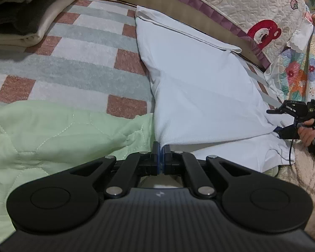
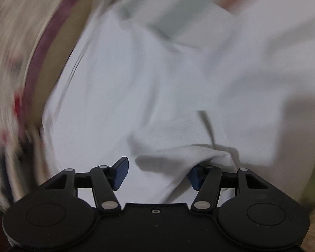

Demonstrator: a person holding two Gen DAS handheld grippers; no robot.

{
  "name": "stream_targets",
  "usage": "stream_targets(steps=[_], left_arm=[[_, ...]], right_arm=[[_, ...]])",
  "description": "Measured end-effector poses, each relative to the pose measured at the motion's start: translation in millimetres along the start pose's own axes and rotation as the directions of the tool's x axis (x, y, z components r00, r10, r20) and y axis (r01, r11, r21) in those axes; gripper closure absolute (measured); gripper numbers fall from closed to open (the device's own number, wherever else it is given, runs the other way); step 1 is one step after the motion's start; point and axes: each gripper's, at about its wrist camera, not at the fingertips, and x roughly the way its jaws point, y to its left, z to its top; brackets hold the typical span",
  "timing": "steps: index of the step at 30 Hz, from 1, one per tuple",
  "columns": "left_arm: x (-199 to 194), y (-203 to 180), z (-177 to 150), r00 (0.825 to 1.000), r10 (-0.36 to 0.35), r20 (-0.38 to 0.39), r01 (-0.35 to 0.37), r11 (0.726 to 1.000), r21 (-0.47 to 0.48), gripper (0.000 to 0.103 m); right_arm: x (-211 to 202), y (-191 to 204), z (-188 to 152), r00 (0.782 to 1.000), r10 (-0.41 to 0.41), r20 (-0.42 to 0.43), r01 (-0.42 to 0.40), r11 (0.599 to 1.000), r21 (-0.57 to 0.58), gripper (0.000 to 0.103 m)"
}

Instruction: Fold clothes

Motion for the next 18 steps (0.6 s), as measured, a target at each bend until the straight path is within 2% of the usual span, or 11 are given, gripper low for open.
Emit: stream_targets(steps=[1,2,4,5,7,11,12,14,15,16,18], left_arm=[[0.8,0.7,-0.2,1.0,0.003,-0.005,-0.003,1.0,-0.004,0.101],[1.5,1.4,-0.4,1.0,0.006,-0.011,-0.006,1.0,-0.008,0.101],[2.2,3.6,-0.1,1.0,0.004,-0.018,-0.005,1.0,-0.016,0.101],[2.5,4.3,0.3,1.0,0.005,-0.022,-0.005,1.0,-0.019,0.101],[2.5,5.5,0.9,1.0,0.004,-0.028,-0.005,1.0,-0.023,0.101],[4.2,5.5,3.4,0.999,0.012,-0.053,-0.012,1.0,-0.015,0.101],[4.6,6.0,4.6,0.998,0.013,-0.061,-0.013,1.0,-0.013,0.101],[5.3,5.7,8.1,0.996,0.013,-0.092,-0.012,1.0,0.005,0.1],[5.7,5.5,9.8,0.994,0.013,-0.108,-0.012,1.0,0.015,0.099],[4.3,4.9,12.5,0.993,0.019,-0.117,-0.016,0.999,0.03,0.096],[-1.0,3.3,19.2,0.992,0.02,-0.127,-0.013,0.998,0.059,0.093]], right_arm=[[-2.5,-4.2,3.1,1.0,0.021,0.012,-0.021,0.999,0.031,0.083],[-7.7,-1.0,3.4,0.999,0.031,0.035,-0.031,1.0,0.0,0.094],[-24.9,22.0,-6.0,0.993,0.003,0.121,0.018,0.984,-0.178,0.097],[-32.1,35.6,-14.5,0.985,-0.03,0.172,0.079,0.956,-0.284,0.097],[-43.8,63.9,-35.5,0.951,-0.105,0.292,0.241,0.841,-0.484,0.098],[-47.9,76.4,-47.3,0.91,-0.24,0.339,0.408,0.669,-0.621,0.097],[-42.9,73.1,-44.3,0.91,-0.284,0.304,0.415,0.65,-0.636,0.094],[-32.1,70.3,-37.0,0.91,-0.348,0.226,0.409,0.657,-0.633,0.092],[-27.6,71.3,-34.9,0.909,-0.369,0.195,0.403,0.654,-0.64,0.084],[-23.9,73.6,-33.9,0.907,-0.385,0.17,0.396,0.643,-0.656,0.067],[-21.9,77.5,-31.2,0.904,-0.403,0.143,0.386,0.625,-0.679,0.053]])
